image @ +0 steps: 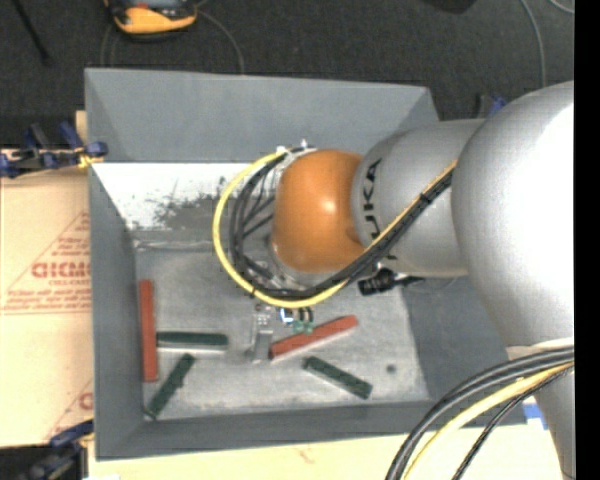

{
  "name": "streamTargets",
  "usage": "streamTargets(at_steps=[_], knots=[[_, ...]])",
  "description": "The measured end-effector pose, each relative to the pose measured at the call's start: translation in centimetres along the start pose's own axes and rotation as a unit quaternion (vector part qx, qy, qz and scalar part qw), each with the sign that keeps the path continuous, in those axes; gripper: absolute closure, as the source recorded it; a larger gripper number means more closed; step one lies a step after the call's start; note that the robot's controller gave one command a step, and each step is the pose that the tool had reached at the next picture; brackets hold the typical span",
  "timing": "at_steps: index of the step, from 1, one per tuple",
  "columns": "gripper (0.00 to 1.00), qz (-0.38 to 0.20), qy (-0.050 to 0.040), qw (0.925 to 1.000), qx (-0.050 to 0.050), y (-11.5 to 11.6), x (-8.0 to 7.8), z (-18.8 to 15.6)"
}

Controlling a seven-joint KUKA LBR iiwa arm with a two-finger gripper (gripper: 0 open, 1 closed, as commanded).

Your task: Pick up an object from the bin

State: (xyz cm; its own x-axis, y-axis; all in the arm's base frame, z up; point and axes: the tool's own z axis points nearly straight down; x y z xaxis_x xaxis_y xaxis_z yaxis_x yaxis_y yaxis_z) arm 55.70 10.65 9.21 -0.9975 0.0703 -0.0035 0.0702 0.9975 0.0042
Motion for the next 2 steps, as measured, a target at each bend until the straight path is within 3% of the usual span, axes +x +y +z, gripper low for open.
streamTargets(at_steps=[1, 2], knots=[[0.00, 0.008, 0.0011, 1.0000, 0.003, -3.9, 1.7, -0.4], [0.00, 0.025, 0.0001, 0.9997, 0.001, -8.4, 0.5, -0.3]])
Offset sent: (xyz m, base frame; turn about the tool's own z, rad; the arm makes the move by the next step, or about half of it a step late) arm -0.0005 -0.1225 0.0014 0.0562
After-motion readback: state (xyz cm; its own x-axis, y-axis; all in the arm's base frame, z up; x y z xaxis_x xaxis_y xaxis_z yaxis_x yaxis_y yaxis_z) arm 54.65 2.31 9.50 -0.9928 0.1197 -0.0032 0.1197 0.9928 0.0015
